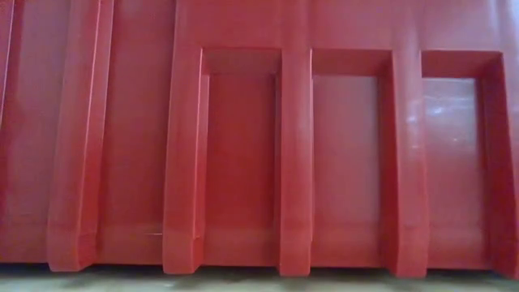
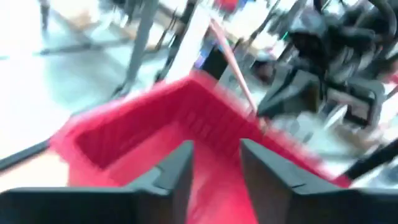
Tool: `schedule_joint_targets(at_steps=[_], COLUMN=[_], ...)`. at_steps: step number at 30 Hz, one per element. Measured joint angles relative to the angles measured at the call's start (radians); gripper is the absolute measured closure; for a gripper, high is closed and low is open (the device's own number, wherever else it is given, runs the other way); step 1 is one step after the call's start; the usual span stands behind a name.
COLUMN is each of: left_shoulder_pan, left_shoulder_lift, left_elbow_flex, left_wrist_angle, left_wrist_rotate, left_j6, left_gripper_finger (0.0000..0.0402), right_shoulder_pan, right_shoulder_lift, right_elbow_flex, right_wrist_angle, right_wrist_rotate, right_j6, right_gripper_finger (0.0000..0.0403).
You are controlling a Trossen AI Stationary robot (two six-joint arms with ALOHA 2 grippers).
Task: Sort blocks
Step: Remove the brown pencil from the bin
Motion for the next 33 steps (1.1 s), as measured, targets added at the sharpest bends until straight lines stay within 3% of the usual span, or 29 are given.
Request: schedule_joint_targets(at_steps=[3,7,12,18,28,31,33], left_shoulder_pan=[0.028,0.053,0.082,0.109,0.145,0.145,0.145], left_shoulder_lift=[0.033,0.075,0.1,0.155,0.242,0.239,0.236], left_elbow_flex=[-0.005,-0.005,-0.004,-0.006,-0.006,-0.006,-0.005], left_wrist_angle=[0.245,0.563,0.69,0.739,0.828,0.827,0.817], left_wrist_rotate=[0.079,0.235,0.286,0.332,0.452,0.459,0.47], left_j6=[0.057,0.105,0.101,0.035,-0.038,-0.043,-0.032], left_gripper_finger=[0.0226,0.0167,0.0134,0.0133,0.0135,0.0168,0.0219], right_shoulder_pan=[0.024,0.028,0.032,0.065,0.096,0.096,0.095], right_shoulder_lift=[-0.031,-0.042,-0.042,-0.032,-0.009,-0.009,-0.009], right_elbow_flex=[0.0,0.002,0.018,0.017,0.015,0.015,0.017], right_wrist_angle=[0.211,0.415,0.514,0.525,0.497,0.49,0.491], right_wrist_rotate=[0.054,0.044,-0.034,-0.102,-0.103,-0.097,-0.093], right_j6=[-0.067,-0.105,-0.11,-0.086,-0.078,-0.078,-0.078], right_gripper_finger=[0.0402,0.0402,0.0402,0.0403,0.0403,0.0403,0.0403])
